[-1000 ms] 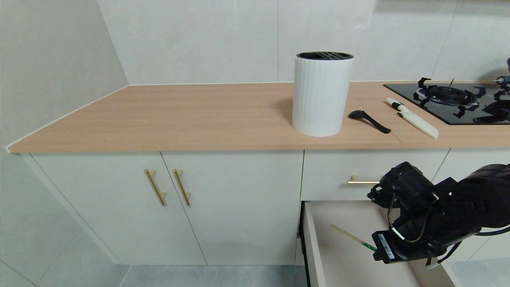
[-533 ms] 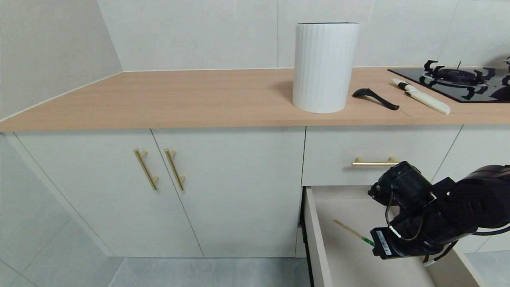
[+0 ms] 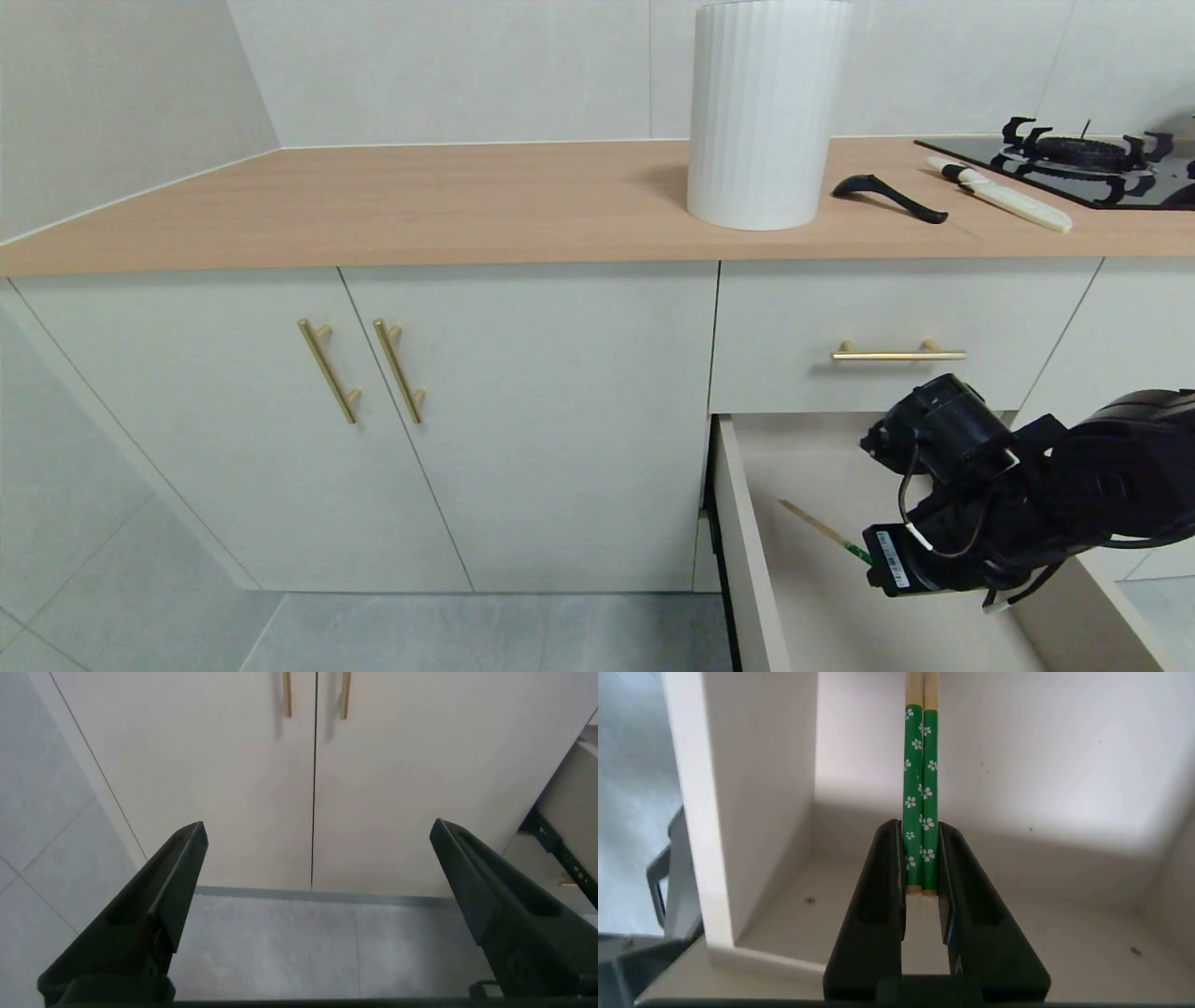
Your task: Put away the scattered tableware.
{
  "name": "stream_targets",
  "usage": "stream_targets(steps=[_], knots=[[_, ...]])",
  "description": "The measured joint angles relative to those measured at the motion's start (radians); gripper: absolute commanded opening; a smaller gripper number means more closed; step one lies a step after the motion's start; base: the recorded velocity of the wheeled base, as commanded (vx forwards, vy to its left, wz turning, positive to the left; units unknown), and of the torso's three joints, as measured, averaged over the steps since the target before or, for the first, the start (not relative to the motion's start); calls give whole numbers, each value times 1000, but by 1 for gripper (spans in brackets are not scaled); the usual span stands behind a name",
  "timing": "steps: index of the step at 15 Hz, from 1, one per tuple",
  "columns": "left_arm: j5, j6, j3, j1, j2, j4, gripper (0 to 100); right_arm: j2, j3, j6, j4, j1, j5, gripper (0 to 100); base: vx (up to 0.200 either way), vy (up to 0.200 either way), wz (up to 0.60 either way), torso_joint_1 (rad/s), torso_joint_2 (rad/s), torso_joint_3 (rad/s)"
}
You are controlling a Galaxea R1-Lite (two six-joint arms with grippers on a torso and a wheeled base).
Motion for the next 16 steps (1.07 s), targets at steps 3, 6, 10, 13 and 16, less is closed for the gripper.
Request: stream_targets(steps=[3, 6, 10, 13, 16], knots=[[0, 0, 0, 0, 0, 0, 100, 23, 28, 2, -90, 3, 0, 0, 0, 0, 0, 0, 0, 0], [0, 0, 0, 0, 0, 0, 100, 111, 85, 2, -307, 4, -4, 0, 0, 0, 0, 0, 0, 0], [0, 0, 0, 0, 0, 0, 100, 204, 117, 6, -368, 5, -12, 0, 0, 0, 0, 0, 0, 0], [0, 0, 0, 0, 0, 0, 100, 252, 115, 23, -373, 4, -41, 0, 0, 0, 0, 0, 0, 0], [0, 0, 0, 0, 0, 0, 100, 295, 116, 38, -429, 4, -44, 0, 0, 0, 0, 0, 0, 0]])
